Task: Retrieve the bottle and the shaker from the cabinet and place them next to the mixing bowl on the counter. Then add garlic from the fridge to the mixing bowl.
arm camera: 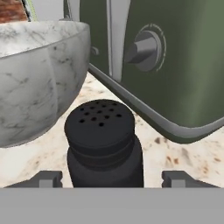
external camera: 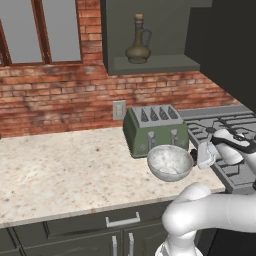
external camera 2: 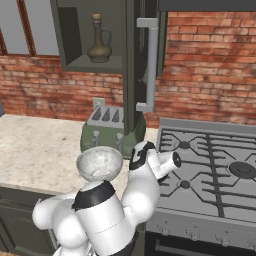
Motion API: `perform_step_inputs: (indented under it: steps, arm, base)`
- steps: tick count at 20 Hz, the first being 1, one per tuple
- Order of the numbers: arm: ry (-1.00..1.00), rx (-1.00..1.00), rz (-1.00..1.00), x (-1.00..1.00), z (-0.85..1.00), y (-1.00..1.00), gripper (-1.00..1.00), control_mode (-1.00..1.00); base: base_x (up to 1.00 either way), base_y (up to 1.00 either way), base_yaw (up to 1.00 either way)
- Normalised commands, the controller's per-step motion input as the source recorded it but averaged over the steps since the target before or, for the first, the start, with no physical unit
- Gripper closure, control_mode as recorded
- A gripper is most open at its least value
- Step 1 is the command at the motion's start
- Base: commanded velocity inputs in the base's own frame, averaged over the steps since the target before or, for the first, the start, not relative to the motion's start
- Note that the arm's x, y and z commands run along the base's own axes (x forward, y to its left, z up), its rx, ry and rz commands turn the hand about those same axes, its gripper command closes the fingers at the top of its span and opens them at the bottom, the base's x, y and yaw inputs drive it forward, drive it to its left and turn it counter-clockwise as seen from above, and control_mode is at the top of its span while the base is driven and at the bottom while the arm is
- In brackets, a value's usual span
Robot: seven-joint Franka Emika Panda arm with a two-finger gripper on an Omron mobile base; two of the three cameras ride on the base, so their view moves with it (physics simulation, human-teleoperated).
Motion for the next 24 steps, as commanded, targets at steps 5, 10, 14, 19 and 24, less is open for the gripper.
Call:
perform_step_inputs:
  steps: [5, 10, 14, 19, 24]
  arm:
    - [0.00, 0.00, 0.00, -0.05, 0.00, 0.00, -1.00, -1.00]
    - [0.00, 0.00, -0.09, -0.49, 0.00, -0.17, -1.00, -1.00]
    - [0.00, 0.01, -0.16, -0.56, 0.11, -0.17, -1.00, -1.00]
    - [0.00, 0.02, -0.25, -0.21, 0.31, -0.09, -1.00, -1.00]
    - [0.08, 0.00, -0.33, -0.03, 0.38, 0.26, -1.00, -1.00]
  base:
    - [0.00, 0.00, 0.00]
    - [0.00, 0.00, 0.00]
    - [0.00, 0.00, 0.00]
    - [0.00, 0.00, 0.00]
    - [0.00, 0.00, 0.00]
